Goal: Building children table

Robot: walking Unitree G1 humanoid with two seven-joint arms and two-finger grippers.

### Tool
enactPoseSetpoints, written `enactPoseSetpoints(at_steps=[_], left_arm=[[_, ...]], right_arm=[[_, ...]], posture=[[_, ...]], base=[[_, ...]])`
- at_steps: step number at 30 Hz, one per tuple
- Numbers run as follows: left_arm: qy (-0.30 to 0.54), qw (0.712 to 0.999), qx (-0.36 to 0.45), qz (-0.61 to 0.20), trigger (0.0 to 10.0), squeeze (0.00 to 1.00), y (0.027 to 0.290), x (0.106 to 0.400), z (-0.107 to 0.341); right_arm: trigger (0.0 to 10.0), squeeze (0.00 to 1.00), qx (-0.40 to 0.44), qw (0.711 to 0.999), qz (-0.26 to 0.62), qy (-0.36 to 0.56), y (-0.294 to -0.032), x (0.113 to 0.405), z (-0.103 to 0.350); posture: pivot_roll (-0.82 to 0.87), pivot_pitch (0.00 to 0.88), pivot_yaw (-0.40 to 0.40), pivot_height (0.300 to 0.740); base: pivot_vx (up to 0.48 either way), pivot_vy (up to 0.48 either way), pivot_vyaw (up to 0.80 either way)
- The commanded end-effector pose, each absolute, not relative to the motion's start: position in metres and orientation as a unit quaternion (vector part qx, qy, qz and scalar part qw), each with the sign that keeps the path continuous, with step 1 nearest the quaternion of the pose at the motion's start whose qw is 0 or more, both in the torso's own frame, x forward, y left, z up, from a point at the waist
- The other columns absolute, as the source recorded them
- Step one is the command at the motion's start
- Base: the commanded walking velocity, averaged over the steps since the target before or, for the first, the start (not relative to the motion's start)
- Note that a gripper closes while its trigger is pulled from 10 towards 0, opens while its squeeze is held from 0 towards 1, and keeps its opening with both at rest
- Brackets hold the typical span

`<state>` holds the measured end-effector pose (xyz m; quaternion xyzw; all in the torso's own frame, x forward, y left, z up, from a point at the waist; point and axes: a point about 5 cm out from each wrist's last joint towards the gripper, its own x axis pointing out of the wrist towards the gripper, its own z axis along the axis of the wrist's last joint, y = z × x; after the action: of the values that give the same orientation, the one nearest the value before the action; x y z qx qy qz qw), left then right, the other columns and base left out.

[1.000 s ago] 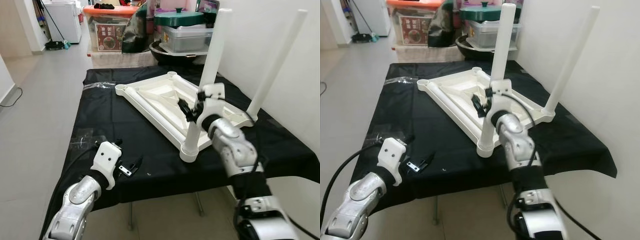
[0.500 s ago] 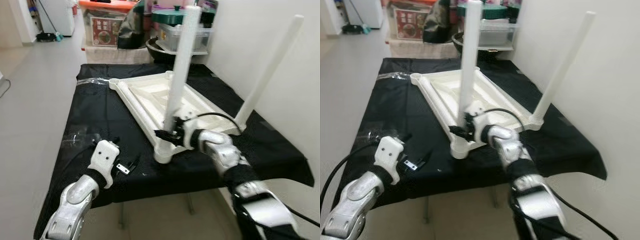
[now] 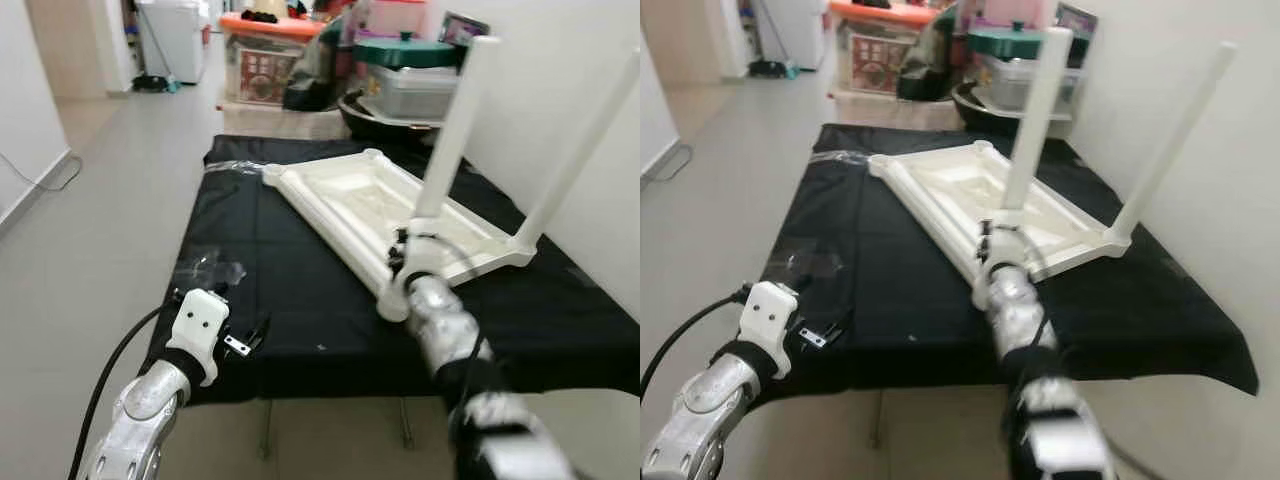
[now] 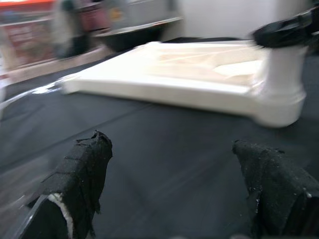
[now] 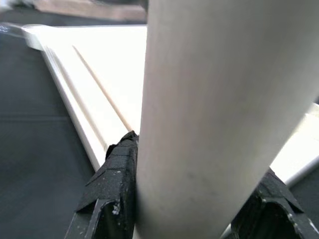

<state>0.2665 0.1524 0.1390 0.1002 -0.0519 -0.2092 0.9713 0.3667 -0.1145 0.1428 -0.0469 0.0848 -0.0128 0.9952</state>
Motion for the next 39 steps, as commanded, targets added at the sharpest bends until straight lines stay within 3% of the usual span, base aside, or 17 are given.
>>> enactPoseSetpoints(at_steps=[1, 3, 4, 7, 8, 13, 16, 19, 20, 23, 24, 25, 28, 30, 31, 33, 39], left_arm=[[-0.06, 0.967, 0.109, -0.222, 10.0, 0.0, 0.146, 0.267, 0.141], [-0.06, 0.966, 0.112, -0.224, 10.0, 0.0, 0.146, 0.267, 0.142], [-0.06, 0.966, 0.112, -0.224, 10.0, 0.0, 0.146, 0.268, 0.142], [-0.062, 0.966, 0.113, -0.222, 10.0, 0.0, 0.148, 0.269, 0.144], [-0.063, 0.967, 0.113, -0.221, 10.0, 0.0, 0.148, 0.269, 0.144], [-0.063, 0.967, 0.113, -0.218, 10.0, 0.0, 0.149, 0.268, 0.143], [-0.063, 0.968, 0.114, -0.216, 10.0, 0.0, 0.15, 0.266, 0.143], [-0.064, 0.968, 0.116, -0.215, 10.0, 0.0, 0.15, 0.267, 0.144], [-0.066, 0.968, 0.116, -0.211, 10.0, 0.0, 0.152, 0.266, 0.145], [-0.066, 0.969, 0.116, -0.209, 10.0, 0.0, 0.152, 0.266, 0.145], [-0.066, 0.969, 0.117, -0.208, 10.0, 0.0, 0.153, 0.265, 0.145], [-0.065, 0.969, 0.118, -0.207, 10.0, 0.0, 0.154, 0.264, 0.145], [-0.065, 0.969, 0.118, -0.206, 10.0, 0.0, 0.154, 0.263, 0.145], [-0.064, 0.97, 0.118, -0.203, 10.0, 0.0, 0.155, 0.263, 0.145], [-0.064, 0.97, 0.118, -0.203, 10.0, 0.0, 0.155, 0.263, 0.145], [-0.063, 0.97, 0.118, -0.203, 10.0, 0.0, 0.155, 0.262, 0.145], [-0.062, 0.968, 0.118, -0.211, 10.0, 0.0, 0.153, 0.263, 0.144]], right_arm=[[10.0, 0.0, -0.107, 0.986, 0.032, 0.121, -0.106, 0.359, 0.124], [10.0, 0.0, -0.095, 0.988, 0.055, 0.105, -0.099, 0.359, 0.128], [10.0, 1.0, -0.081, 0.99, 0.071, 0.089, -0.095, 0.359, 0.133], [10.0, 1.0, -0.059, 0.992, 0.103, 0.05, -0.096, 0.368, 0.154], [10.0, 0.0, -0.056, 0.992, 0.109, 0.033, -0.099, 0.372, 0.165], [10.0, 0.0, -0.034, 0.984, 0.172, -0.006, -0.103, 0.375, 0.191], [10.0, 0.0, -0.099, 0.949, 0.296, -0.052, -0.11, 0.377, 0.21], [10.0, 0.0, -0.114, 0.937, 0.326, -0.044, -0.112, 0.379, 0.208], [4.0, 0.0, -0.13, 0.919, 0.371, -0.015, -0.108, 0.379, 0.195], [3.6, 0.0, -0.139, 0.913, 0.384, -0.001, -0.106, 0.379, 0.189], [0.0, 0.0, -0.156, 0.913, 0.377, 0.026, -0.105, 0.382, 0.179], [0.0, 0.0, -0.159, 0.934, 0.314, 0.058, -0.109, 0.388, 0.172], [0.0, 0.0, -0.163, 0.946, 0.267, 0.08, -0.113, 0.392, 0.167], [0.0, 0.0, -0.12, 0.984, 0.028, 0.126, -0.141, 0.399, 0.157], [0.0, 0.0, -0.12, 0.984, 0.028, 0.126, -0.141, 0.399, 0.157], [0.0, 0.0, -0.074, 0.978, -0.121, 0.156, -0.159, 0.392, 0.145], [0.0, 0.0, -0.05, 0.979, -0.136, 0.146, -0.132, 0.372, 0.133]], posture=[[0.07, 0.0, -0.121, 0.74], [0.07, 0.0, -0.121, 0.74], [0.07, 0.0, -0.118, 0.74], [0.08, 0.0, -0.123, 0.74], [0.08, 0.0, -0.13, 0.74], [0.08, 0.0, -0.136, 0.74], [0.09, 0.0, -0.142, 0.74], [0.11, 0.0, -0.155, 0.74], [0.12, 0.0, -0.165, 0.74], [0.13, 0.0, -0.169, 0.74], [0.13, 0.0, -0.172, 0.74], [0.14, 0.0, -0.177, 0.74], [0.14, 0.0, -0.177, 0.74], [0.14, 0.0, -0.177, 0.74], [0.14, 0.0, -0.177, 0.74], [0.14, 0.0, -0.174, 0.74], [0.12, 0.0, -0.159, 0.74]], base=[[0.0, 0.0, 0.0], [0.0, 0.0, 0.0], [0.0, 0.0, 0.0], [0.0, 0.0, 0.0], [0.0, 0.0, 0.0], [0.0, 0.0, 0.0], [0.0, 0.0, 0.0], [0.0, 0.0, 0.0], [0.0, 0.0, 0.0], [0.0, 0.0, 0.0], [0.0, 0.0, 0.0], [0.0, 0.0, 0.0], [0.0, 0.0, 0.0], [0.0, 0.0, 0.0], [0.0, 0.0, 0.0], [0.0, 0.0, 0.0], [0.0, 0.0, 0.0]])
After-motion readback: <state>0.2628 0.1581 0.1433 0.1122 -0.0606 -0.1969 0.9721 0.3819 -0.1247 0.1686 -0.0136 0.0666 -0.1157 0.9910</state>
